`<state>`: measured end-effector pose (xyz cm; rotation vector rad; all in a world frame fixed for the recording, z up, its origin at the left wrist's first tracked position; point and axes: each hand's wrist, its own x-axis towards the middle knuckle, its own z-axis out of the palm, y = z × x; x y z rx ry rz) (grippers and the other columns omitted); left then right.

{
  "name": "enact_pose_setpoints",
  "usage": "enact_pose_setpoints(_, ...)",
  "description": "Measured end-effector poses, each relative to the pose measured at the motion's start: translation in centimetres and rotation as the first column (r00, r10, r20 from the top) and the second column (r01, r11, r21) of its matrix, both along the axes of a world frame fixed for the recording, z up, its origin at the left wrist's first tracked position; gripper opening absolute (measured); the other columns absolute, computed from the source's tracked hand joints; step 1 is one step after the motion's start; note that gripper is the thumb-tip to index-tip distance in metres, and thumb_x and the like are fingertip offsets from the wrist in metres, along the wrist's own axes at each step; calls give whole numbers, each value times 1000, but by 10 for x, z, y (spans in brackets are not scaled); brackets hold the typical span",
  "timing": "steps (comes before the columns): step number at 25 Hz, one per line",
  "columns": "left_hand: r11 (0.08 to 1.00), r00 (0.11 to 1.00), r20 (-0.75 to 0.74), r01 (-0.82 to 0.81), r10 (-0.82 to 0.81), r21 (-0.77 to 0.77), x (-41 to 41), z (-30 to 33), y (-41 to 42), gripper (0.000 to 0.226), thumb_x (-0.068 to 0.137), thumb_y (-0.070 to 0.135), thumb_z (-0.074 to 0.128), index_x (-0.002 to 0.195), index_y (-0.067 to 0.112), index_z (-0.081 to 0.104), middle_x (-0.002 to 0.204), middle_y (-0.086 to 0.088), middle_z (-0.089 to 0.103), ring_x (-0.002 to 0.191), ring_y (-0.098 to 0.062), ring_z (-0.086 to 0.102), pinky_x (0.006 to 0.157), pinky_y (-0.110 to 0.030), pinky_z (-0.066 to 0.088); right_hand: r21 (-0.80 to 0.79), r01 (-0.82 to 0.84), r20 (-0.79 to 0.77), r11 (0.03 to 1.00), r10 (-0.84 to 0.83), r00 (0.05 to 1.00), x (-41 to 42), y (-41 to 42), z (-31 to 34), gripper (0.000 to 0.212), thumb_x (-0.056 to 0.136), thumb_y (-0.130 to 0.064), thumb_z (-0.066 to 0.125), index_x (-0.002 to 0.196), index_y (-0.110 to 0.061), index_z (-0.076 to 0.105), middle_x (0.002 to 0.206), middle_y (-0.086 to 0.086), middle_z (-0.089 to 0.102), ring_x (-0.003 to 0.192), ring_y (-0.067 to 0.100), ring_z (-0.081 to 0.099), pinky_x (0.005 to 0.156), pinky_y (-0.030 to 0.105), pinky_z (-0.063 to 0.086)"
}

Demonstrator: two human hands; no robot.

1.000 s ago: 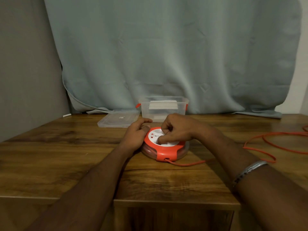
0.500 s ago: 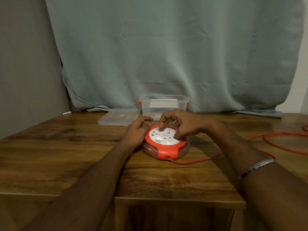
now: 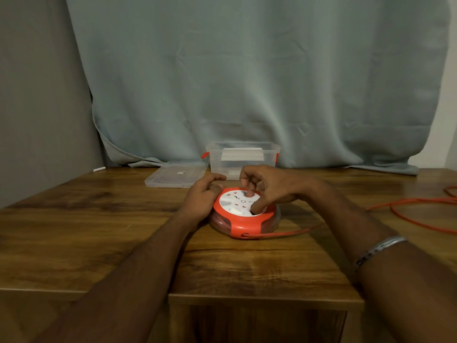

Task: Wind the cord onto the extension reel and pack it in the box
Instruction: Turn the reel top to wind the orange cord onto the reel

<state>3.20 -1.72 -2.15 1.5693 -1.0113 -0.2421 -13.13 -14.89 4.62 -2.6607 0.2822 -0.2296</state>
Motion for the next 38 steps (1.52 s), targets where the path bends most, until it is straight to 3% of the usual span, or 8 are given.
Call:
enact_pose_setpoints(3,1000,1000,15,-3,3,-2,0,0,0,25,102,17,50,117,31,65,111,-2,68,92,-20,69,65,-27,56,-96,0,21,995,2,1000,3,8,-1,32,70,-12,88,90,-11,62,88,10,69,81,20,62,64,29,47)
enact_pose_setpoints(7,1000,1000,15,-1,1,-8,0,0,0,27,102,15,50,122,25,66,115,-7,69,97,-23,69,77,-36,59,-132,14,14,991,-12,1000,5,9,-5,30,72,-30,86,67,-20,57,61,-10,54,57,4,47,58,28,39)
enact_pose_setpoints(12,1000,1000,10,2,-1,-10,2,-2,-1,28,103,16,49,125,23,65,116,-8,69,98,-25,69,80,-39,60,-163,36,45,986,-29,999,11,11,-9,43,74,-49,79,52,-17,60,48,-7,55,52,9,52,59,35,43)
enact_pose_setpoints(16,1000,1000,21,1,-1,-17,4,-3,-1,28,102,15,50,123,22,66,114,-8,70,99,-26,69,86,-45,59,-172,51,79,984,-37,996,13,11,-11,46,80,-47,79,60,-7,69,60,13,68,56,16,57,58,38,44)
enact_pose_setpoints(19,1000,1000,15,6,-6,-11,5,-4,-2,27,101,14,51,121,24,66,110,-12,71,89,-27,69,76,-41,59,-104,-42,186,994,61,981,10,10,-5,27,78,-14,79,60,-16,59,58,1,60,55,6,51,58,32,43)
enact_pose_setpoints(24,1000,1000,2,6,-6,-6,5,-5,-4,28,101,15,50,123,23,66,111,-12,70,84,-22,67,66,-32,51,47,-119,39,992,117,992,5,-3,-1,46,67,19,66,91,-19,57,117,6,74,58,-8,59,54,25,45)
enact_pose_setpoints(34,1000,1000,-17,1,-1,-5,4,-4,-4,26,102,17,51,120,27,67,97,-7,71,71,-16,65,58,-28,50,74,-55,25,996,53,998,2,-17,-3,48,71,13,76,97,-14,46,119,12,76,60,-22,57,49,7,42)
enact_pose_setpoints(38,1000,1000,-18,-3,3,5,4,-3,-2,27,102,18,50,121,28,65,102,-5,71,74,-16,68,55,-24,51,53,-20,50,998,18,999,0,-13,-3,52,68,2,87,95,-19,48,108,8,76,79,-5,66,56,14,45)
